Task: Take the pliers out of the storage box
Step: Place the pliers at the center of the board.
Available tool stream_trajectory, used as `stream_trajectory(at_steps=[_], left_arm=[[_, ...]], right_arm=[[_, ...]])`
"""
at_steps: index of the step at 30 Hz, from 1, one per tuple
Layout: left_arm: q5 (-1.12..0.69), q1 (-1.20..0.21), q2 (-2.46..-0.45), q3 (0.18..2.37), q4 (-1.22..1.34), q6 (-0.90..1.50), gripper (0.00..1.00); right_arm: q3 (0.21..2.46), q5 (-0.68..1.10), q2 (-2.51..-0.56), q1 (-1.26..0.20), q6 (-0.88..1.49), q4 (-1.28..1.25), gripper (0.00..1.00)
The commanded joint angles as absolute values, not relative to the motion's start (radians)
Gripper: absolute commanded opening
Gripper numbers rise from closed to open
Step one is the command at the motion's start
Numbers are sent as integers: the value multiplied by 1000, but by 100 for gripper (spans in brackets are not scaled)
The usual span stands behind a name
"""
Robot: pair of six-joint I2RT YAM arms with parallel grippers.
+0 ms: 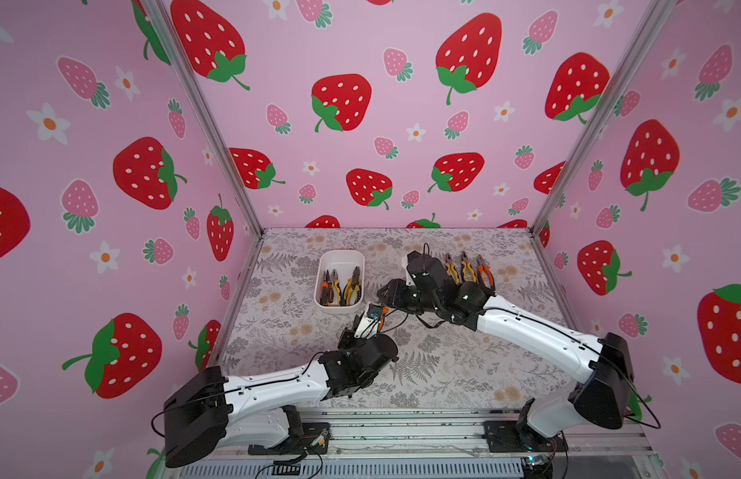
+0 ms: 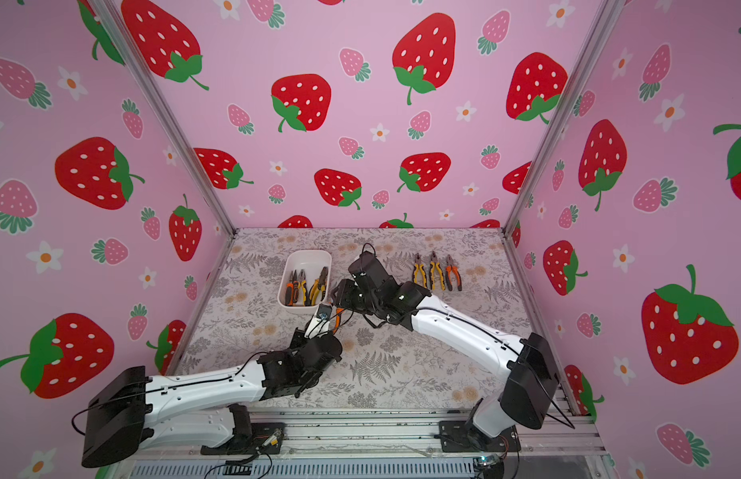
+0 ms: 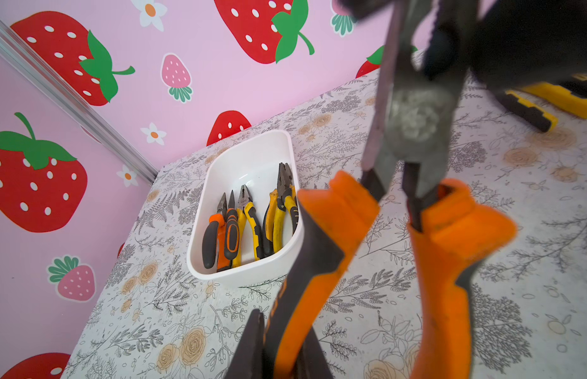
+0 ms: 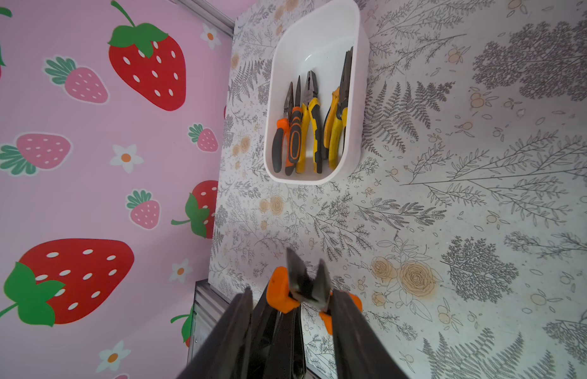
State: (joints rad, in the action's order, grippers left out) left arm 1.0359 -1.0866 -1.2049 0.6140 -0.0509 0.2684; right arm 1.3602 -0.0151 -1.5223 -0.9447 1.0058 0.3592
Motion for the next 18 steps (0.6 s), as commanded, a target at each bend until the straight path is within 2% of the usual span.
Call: stream_trajectory(at_steps=[1, 13, 18], left_arm=[[1062, -1089, -1189, 646, -20, 279, 0], [1066, -1089, -1183, 643, -19, 281, 0], [1066, -1089, -1183, 643, -19, 281, 0]], right_arm=[[1387, -76, -1528, -953, 990, 372, 43], [1421, -69, -1602, -957, 994, 392, 39], [1419, -69, -1605, -961, 995, 403, 35]])
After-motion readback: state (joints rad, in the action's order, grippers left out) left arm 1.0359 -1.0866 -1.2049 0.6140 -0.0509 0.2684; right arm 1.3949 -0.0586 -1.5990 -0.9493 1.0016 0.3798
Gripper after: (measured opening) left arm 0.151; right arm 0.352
